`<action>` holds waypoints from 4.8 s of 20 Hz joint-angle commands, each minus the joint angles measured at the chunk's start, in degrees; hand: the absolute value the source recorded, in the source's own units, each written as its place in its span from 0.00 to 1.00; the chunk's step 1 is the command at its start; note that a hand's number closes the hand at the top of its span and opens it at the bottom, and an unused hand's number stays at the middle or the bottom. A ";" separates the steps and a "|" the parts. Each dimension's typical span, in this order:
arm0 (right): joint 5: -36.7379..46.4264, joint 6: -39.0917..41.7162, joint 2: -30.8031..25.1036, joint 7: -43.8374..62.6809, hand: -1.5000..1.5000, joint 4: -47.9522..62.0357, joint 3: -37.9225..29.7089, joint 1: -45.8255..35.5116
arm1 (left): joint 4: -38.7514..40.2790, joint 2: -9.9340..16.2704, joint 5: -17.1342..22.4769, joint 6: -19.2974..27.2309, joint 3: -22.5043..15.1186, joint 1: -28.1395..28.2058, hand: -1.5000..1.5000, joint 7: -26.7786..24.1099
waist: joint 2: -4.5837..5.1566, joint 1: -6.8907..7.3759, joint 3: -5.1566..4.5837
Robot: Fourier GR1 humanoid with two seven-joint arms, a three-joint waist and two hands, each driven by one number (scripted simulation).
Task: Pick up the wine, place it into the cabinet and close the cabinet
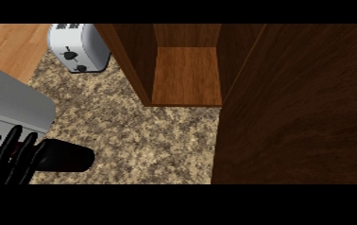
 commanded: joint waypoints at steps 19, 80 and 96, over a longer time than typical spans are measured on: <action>-4.65 -1.16 -0.59 10.24 0.00 -7.82 -3.12 -5.40 | 15.54 0.77 2.73 -4.96 20.21 -9.81 0.00 -4.14 | 0.29 -0.81 -0.04; -0.59 2.12 3.66 6.88 0.00 -3.99 -1.69 -4.81 | 107.39 4.47 -23.18 -27.61 17.70 -37.37 0.00 -58.97 | 0.38 -1.08 -0.09; -0.72 3.80 4.33 5.44 0.00 -3.90 -2.13 -0.91 | 105.40 0.17 -19.06 -26.53 16.05 -39.71 1.00 -55.54 | 0.22 -0.83 0.03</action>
